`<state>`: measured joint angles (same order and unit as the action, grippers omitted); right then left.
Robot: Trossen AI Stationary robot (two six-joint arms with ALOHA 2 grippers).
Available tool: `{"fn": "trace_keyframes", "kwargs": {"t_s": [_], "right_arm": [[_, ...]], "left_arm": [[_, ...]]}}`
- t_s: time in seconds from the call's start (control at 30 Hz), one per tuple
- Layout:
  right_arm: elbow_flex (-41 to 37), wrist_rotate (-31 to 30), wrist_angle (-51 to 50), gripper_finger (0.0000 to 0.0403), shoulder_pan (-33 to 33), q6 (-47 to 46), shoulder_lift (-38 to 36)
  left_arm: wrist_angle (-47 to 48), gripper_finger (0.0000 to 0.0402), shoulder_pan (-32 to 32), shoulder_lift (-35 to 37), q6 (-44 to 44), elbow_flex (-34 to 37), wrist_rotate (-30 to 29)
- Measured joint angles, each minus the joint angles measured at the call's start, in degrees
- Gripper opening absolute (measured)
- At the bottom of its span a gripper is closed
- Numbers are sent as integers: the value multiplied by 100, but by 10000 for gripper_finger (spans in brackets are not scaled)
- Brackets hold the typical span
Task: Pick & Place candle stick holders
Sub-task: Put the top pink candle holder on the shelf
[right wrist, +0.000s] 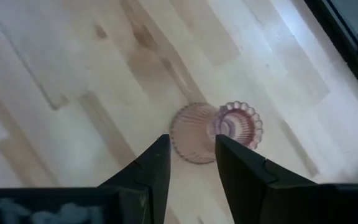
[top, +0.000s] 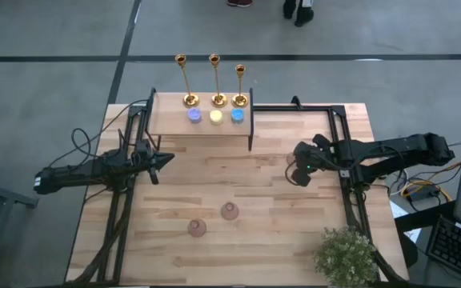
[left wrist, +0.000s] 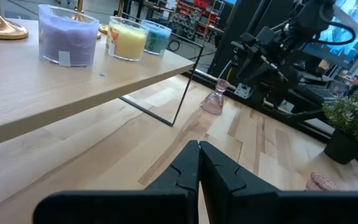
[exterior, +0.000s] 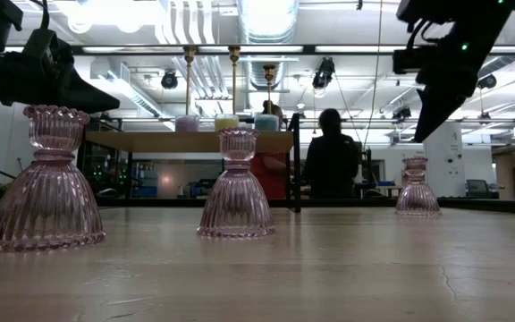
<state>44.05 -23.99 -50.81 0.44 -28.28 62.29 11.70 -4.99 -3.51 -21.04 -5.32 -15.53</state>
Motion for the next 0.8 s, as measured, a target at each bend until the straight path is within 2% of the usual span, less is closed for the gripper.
{"fn": "trace_keyframes", "kwargs": {"t_s": [0.23, 0.47, 0.63, 0.8], "right_arm": [[21, -7, 17, 108, -397, 712, 259], [20, 26, 43, 100, -756, 773, 524], [17, 369, 151, 94, -810, 931, 771], [15, 433, 167, 86, -845, 967, 1041]], "left_arm": [[-2, 12, -1, 0, 0, 0, 0], [-4, 12, 0, 0, 0, 0, 0], [-4, 12, -2, 0, 0, 0, 0], [-5, 12, -1, 0, 0, 0, 0]]}}
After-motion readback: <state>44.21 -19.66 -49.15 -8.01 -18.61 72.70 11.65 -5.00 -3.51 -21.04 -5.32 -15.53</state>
